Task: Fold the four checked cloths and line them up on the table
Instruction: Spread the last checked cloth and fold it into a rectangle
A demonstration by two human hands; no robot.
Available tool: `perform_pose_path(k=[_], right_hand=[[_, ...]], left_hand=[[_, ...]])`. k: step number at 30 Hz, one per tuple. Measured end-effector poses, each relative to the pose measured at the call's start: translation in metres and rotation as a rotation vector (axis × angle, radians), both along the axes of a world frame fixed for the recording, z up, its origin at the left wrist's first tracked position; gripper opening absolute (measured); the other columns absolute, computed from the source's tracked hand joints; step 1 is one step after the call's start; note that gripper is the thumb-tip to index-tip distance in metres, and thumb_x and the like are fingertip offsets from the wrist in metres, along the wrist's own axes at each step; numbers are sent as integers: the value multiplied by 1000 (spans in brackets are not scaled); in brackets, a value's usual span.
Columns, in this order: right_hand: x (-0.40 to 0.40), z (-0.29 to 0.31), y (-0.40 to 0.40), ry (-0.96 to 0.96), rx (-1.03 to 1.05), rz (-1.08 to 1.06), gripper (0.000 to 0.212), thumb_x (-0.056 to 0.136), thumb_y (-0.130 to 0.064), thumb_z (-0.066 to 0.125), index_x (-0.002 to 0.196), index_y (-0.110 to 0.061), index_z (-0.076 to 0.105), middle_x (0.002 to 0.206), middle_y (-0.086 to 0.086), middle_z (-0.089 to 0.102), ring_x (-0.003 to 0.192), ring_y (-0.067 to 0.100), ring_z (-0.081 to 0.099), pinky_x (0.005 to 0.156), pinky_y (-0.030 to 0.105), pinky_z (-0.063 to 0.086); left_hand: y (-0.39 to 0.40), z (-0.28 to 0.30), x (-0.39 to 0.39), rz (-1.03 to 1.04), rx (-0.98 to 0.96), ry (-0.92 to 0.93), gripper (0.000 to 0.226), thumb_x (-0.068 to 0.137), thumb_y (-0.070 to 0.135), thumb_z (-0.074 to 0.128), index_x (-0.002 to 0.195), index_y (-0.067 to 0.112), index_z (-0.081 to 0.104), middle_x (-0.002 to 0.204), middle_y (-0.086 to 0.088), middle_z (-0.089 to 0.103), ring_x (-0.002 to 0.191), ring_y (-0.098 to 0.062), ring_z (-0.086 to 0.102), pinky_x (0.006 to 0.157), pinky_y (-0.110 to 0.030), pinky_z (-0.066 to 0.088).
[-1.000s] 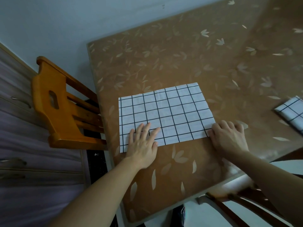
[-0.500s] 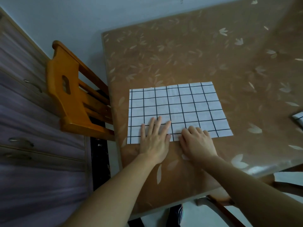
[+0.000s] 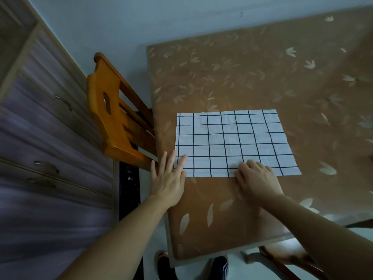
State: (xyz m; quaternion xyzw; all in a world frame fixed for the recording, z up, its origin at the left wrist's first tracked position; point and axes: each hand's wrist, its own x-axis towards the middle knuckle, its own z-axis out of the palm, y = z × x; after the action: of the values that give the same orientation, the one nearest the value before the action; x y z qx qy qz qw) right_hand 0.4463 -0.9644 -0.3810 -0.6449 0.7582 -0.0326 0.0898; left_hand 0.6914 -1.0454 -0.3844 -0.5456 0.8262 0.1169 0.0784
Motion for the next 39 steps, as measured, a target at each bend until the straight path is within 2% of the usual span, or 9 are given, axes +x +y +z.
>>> perform_pose_path(k=[4, 9, 12, 16, 21, 25, 29, 32, 39], right_hand=[[3, 4, -1, -1, 6, 8, 24, 98, -41, 39, 97, -21, 53, 90, -3, 53, 88, 22, 57, 75, 33, 36], [-8, 11, 6, -54, -19, 95, 23, 91, -42, 55, 105, -23, 58, 97, -4, 57, 88, 20, 57, 75, 32, 41], [-10, 13, 19, -212, -92, -166, 11, 88, -35, 60, 90, -24, 60, 85, -8, 57, 76, 18, 59, 61, 30, 44], [-19, 19, 29, -496, -209, -649, 11, 87, -28, 62, 80, -21, 67, 73, -10, 65, 72, 10, 60, 57, 19, 41], [-31, 18, 38, -851, -293, -1114, 12, 83, -27, 63, 81, -21, 73, 72, -5, 73, 70, 15, 70, 70, 32, 57], [-50, 22, 42, -1000, -437, -1418, 26, 80, -28, 71, 103, -15, 70, 92, 2, 72, 90, 22, 67, 81, 34, 52], [-63, 24, 34, -1099, -345, -1374, 31, 76, -28, 76, 101, -12, 67, 73, 6, 75, 72, 20, 71, 81, 38, 57], [-68, 32, 27, -1133, -240, -1330, 23, 78, -27, 78, 86, -9, 65, 58, 6, 68, 49, 17, 57, 57, 30, 50], [-64, 43, 26, -1055, -169, -1130, 16, 79, -16, 65, 72, -2, 66, 51, 6, 57, 48, 19, 49, 49, 29, 39]], left_hand=[[4, 10, -11, -105, -76, 92, 58, 100, 22, 36, 151, 39, 13, 162, 3, 4, 149, -24, -5, 119, -51, 1], [17, 13, -53, -362, -82, 342, 39, 95, 29, 49, 134, 29, 55, 144, 1, 47, 137, -22, 35, 112, -45, 28], [21, 10, -75, -446, -90, 357, 35, 91, 27, 55, 125, 24, 63, 133, 1, 58, 125, -24, 48, 102, -45, 37], [25, 8, -101, -432, -133, 390, 25, 87, 33, 62, 108, 23, 68, 111, 4, 63, 107, -23, 54, 89, -40, 42], [27, 10, -130, -421, 1, 392, 29, 93, 37, 55, 119, 25, 61, 128, 7, 53, 124, -20, 40, 102, -36, 30], [28, 12, -139, -389, 11, 370, 29, 94, 38, 51, 119, 27, 62, 134, 9, 52, 128, -18, 39, 104, -37, 28], [28, 13, -141, -376, 2, 360, 24, 95, 34, 50, 115, 28, 63, 129, 9, 55, 121, -19, 44, 102, -37, 32], [28, 16, -143, -395, -7, 332, 23, 97, 33, 47, 114, 27, 62, 125, 9, 56, 116, -19, 45, 99, -35, 36], [29, 18, -153, -383, 6, 259, 43, 92, 49, 51, 128, 27, 48, 129, 4, 48, 121, -22, 41, 101, -38, 37]])
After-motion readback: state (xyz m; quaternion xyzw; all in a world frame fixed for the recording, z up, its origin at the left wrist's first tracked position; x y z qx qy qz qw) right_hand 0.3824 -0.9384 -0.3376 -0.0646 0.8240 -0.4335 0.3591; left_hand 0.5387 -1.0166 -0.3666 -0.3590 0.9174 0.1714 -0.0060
